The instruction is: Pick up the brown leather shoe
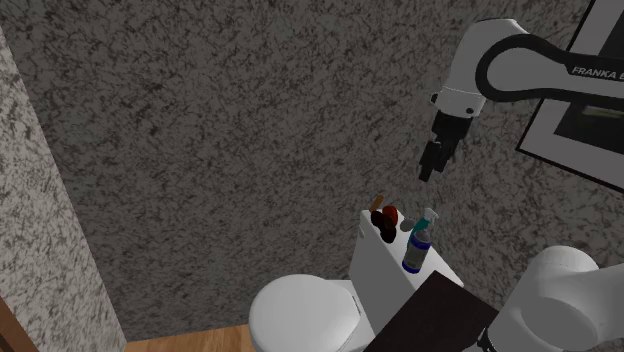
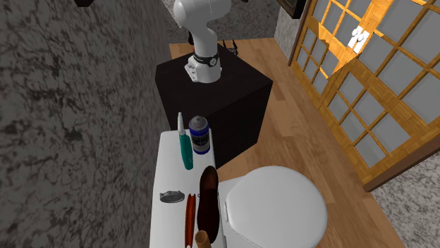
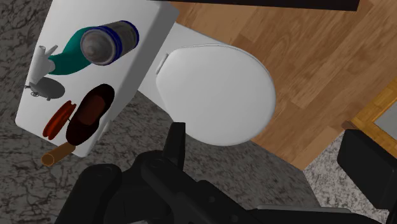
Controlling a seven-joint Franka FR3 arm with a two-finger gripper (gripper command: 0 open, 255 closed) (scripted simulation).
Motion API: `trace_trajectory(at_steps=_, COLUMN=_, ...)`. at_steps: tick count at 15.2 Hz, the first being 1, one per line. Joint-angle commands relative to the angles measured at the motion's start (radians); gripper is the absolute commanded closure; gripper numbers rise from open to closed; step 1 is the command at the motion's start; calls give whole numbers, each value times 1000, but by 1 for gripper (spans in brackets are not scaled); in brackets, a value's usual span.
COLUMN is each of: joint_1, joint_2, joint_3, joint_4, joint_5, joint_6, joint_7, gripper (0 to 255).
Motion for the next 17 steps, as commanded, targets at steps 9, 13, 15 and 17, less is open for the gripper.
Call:
trace_trajectory(at_steps=9, joint_1=-47, joint_2=130, joint_3=-87, joint_4=-111, joint_5=-60, joint_6=261, joint_7=-52, gripper=0)
trace_trajectory(at_steps=13, joint_1=-69, joint_2=228, joint_3=-132, joint_4=-135, joint_5=-82, joint_6=394, joint_7=-78, gripper=0)
trace_trajectory(at_steps=15, joint_1=-78, joint_2=284, joint_3=-156, joint_4=-139, joint_5=-90, joint_6=459, joint_7=-91, gripper=0)
trace_trajectory(at_steps=17, joint_1=-86, joint_2=345, joint_3=-179, joint_4=-137, joint_5=-95, joint_6=523, joint_7=-105, gripper=0)
